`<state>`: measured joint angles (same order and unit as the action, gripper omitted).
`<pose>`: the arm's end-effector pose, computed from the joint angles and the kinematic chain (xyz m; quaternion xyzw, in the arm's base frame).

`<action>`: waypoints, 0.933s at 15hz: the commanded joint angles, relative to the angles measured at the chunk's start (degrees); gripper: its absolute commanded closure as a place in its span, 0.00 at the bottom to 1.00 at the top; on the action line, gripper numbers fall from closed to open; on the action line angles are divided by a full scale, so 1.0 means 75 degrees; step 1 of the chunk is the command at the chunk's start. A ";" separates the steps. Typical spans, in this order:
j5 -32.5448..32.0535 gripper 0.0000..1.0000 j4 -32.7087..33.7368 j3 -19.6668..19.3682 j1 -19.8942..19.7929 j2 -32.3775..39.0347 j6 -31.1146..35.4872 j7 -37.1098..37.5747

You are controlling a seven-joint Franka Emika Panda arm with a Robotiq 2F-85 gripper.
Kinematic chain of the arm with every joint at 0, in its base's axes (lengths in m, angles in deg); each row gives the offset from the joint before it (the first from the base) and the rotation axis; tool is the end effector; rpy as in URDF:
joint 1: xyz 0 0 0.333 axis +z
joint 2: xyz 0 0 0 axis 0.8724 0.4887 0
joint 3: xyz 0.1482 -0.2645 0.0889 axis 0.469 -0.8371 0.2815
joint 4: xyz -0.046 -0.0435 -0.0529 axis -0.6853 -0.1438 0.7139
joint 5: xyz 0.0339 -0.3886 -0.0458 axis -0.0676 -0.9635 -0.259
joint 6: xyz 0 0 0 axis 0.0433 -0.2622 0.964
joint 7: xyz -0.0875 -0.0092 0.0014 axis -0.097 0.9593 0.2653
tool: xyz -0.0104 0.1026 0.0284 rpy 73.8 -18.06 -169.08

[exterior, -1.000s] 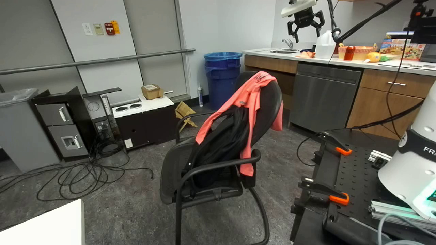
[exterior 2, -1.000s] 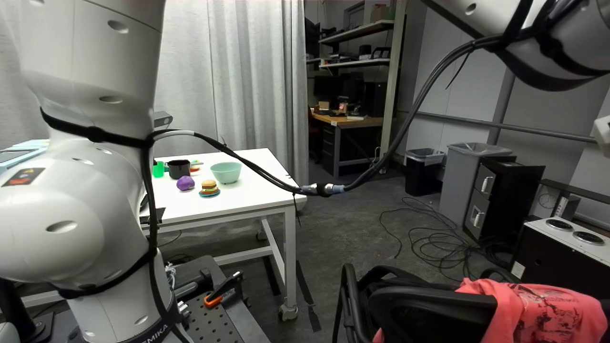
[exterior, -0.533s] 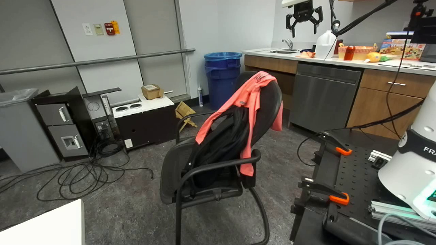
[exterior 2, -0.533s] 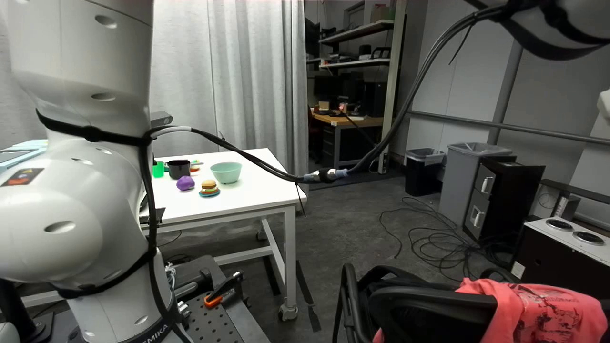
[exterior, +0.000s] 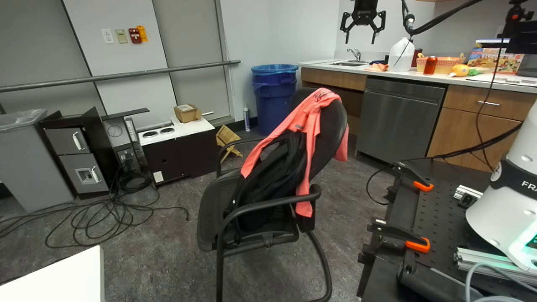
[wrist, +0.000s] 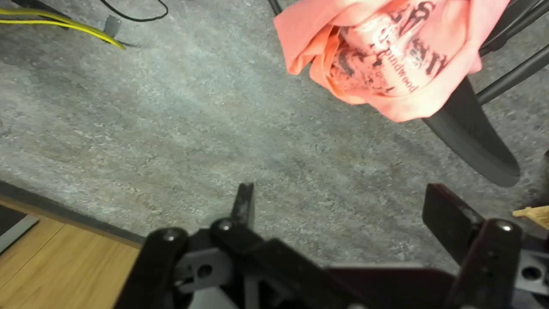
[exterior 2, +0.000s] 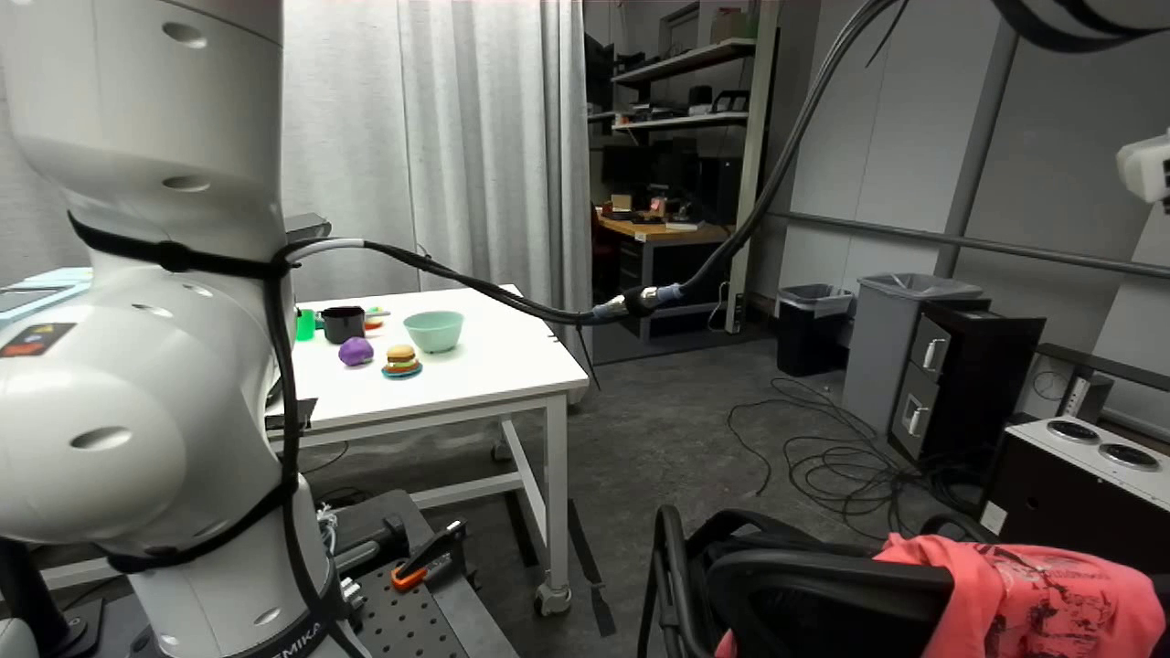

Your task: Hang the sweatshirt on the black chair

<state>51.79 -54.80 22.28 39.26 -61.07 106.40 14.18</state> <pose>0.4426 -0.4437 0.4610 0.7605 -0.6482 0.0379 0.0050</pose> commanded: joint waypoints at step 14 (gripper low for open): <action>0.1259 0.00 -0.0204 0.0777 -0.0092 -0.0109 -0.0346 -0.2093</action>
<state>59.62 -55.75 27.68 39.25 -60.97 105.04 1.35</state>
